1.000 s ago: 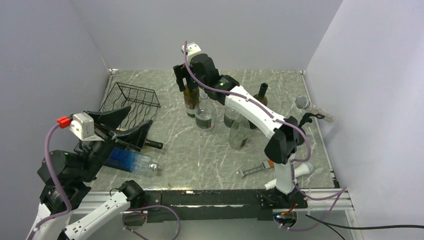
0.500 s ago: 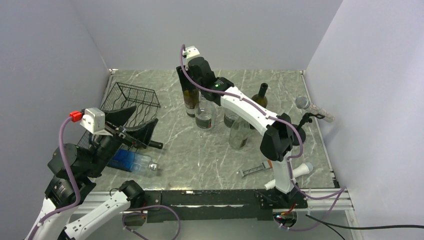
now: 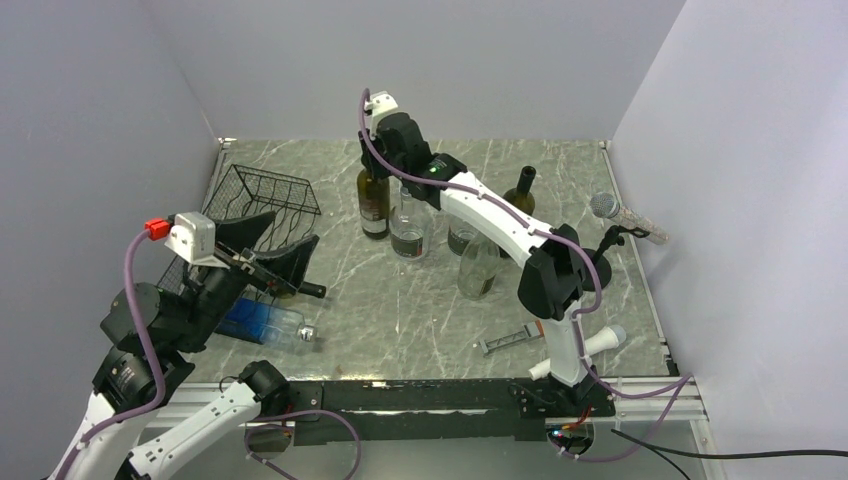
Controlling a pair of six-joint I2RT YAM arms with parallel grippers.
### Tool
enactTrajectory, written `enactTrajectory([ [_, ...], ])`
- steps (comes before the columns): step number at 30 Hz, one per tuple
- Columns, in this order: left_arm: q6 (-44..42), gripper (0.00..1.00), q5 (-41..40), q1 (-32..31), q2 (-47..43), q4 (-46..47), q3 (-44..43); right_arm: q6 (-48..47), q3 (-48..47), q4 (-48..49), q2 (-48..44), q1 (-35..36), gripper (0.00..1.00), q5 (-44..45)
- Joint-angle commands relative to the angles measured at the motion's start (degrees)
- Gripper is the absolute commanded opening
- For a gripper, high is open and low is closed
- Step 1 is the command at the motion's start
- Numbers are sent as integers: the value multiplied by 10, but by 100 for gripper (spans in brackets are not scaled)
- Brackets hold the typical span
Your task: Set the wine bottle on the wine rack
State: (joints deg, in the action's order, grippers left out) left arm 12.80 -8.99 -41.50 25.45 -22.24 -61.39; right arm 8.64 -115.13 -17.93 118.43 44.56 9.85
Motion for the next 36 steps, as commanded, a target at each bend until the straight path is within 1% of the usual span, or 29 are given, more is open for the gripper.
enactTrajectory([
  [1, 9, 99, -21, -2, 16, -10, -9, 33, -40, 40, -19, 9, 0, -107],
  [5, 27, 99, -34, -2, 8, -15, 4, 39, -73, 22, -32, 18, 0, -147],
  [10, 50, 99, -45, -2, -5, -19, 33, 42, -57, 1, -91, 27, 0, -177],
  [13, 70, 99, -53, -2, 1, -23, 47, 44, -35, -21, -137, 33, 0, -186],
  [16, 94, 99, -43, -2, 14, -21, 66, 48, -10, -52, -185, 33, 0, -188],
  [20, 127, 99, -60, -2, 24, 15, 115, 46, 44, -71, -259, 33, 0, -199],
  [25, 123, 99, 3, -2, 35, 91, 173, 46, 100, -89, -340, 33, 0, -221],
  [28, 123, 99, 64, -2, 50, 139, 215, 46, 120, -114, -382, 33, 0, -222],
  [31, 134, 99, 134, -2, 61, 214, 262, 46, 125, -154, -416, 33, 0, -213],
  [33, 136, 99, 175, -2, 68, 279, 287, 48, 143, -156, -439, 33, 0, -223],
  [36, 124, 99, 231, -2, 80, 348, 315, 44, 153, -167, -459, 32, 0, -246],
])
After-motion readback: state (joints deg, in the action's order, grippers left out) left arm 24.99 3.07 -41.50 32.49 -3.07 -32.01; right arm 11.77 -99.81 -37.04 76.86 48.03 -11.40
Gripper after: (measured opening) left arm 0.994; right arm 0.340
